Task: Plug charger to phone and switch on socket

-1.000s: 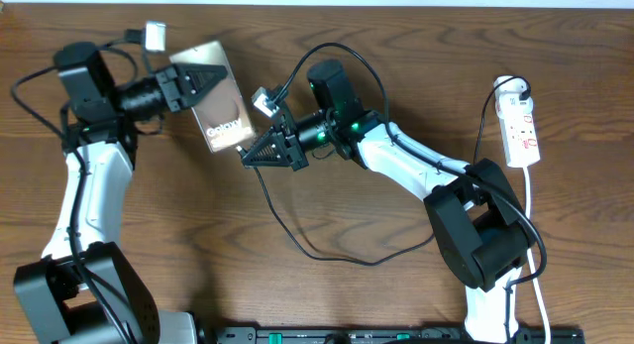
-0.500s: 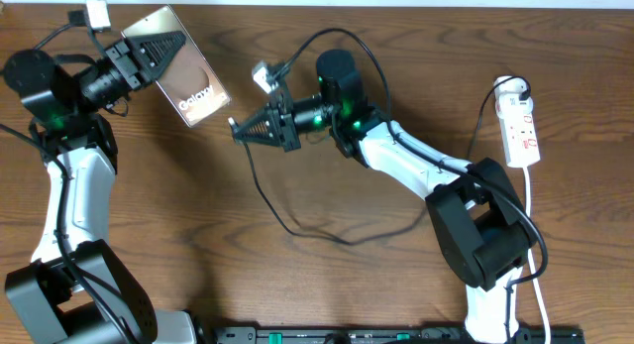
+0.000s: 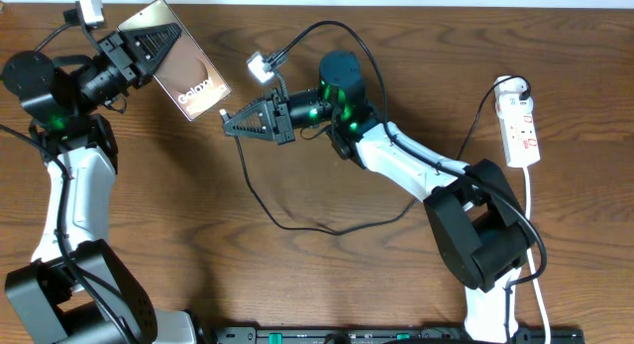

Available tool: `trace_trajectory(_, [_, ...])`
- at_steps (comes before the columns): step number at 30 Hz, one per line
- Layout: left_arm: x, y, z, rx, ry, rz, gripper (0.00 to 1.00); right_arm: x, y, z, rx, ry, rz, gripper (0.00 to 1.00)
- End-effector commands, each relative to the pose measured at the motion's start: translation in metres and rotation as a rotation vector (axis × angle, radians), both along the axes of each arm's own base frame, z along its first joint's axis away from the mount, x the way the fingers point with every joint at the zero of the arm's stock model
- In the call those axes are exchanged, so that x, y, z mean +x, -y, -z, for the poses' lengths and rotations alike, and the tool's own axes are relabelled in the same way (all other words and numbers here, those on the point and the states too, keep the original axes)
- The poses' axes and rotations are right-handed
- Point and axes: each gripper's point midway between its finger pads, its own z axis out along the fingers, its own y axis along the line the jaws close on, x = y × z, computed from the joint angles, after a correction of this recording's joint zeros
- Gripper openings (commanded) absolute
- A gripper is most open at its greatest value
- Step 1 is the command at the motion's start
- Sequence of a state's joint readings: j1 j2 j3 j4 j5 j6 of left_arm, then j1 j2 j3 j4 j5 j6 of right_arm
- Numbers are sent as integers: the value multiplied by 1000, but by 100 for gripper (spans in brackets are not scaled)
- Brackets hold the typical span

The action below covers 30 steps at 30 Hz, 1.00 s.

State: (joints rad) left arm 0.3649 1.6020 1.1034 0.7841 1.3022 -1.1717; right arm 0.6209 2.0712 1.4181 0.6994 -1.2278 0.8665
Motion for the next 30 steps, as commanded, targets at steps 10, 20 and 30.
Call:
trace_trajectory(10, [-16, 10, -19, 64, 121, 77, 7, -21, 4, -12, 35, 58, -117, 1])
trace_trajectory(20, [-16, 14, -19, 42, 91, 91, 7, -22, 4, -12, 46, 84, -118, 1])
trace_trajectory(30, [-11, 29, -22, 12, 76, 93, 8, -18, 2, -13, 52, 95, -96, 1])
